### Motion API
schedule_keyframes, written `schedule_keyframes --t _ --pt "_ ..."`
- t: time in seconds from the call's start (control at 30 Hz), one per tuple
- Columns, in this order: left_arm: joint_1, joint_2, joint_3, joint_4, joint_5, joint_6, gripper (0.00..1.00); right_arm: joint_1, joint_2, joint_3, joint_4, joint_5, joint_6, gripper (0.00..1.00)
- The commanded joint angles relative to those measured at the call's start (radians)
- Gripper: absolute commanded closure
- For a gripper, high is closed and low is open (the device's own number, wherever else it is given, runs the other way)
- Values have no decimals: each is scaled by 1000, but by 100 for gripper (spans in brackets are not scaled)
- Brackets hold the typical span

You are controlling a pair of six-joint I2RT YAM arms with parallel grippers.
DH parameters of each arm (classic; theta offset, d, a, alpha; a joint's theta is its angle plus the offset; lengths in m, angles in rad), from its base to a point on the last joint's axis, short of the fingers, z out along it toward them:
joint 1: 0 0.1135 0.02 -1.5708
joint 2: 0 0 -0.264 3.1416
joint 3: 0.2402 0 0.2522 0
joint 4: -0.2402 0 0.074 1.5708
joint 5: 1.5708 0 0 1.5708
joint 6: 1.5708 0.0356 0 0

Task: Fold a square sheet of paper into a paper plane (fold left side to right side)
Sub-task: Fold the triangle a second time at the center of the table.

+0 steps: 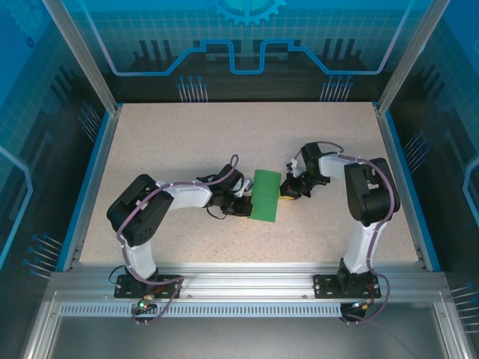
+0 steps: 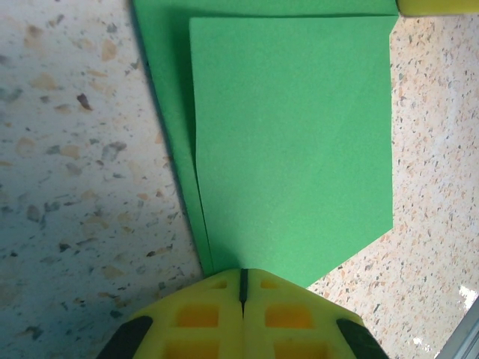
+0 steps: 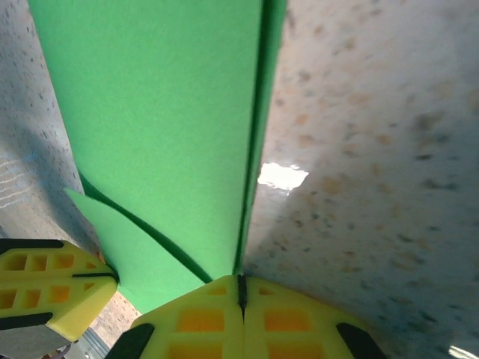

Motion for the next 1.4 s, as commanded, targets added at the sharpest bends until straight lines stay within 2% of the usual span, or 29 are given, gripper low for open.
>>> schedule_keyframes --t 0.0,0.2,0.43,0.77,1.37 --pt "-4 22 -38 -119 -55 0 100 -23 -84 -20 28 25 12 97" --pt "-4 18 -26 -117 -49 -5 99 65 -116 -59 95 -44 64 97" --pt "-13 1 17 -135 -35 -6 96 159 -29 -61 146 -37 115 97" --pt "-40 -22 87 -173 -6 8 95 173 8 -56 87 34 97 97" --pt "-44 113 217 -198 8 43 95 184 11 -63 86 47 101 97"
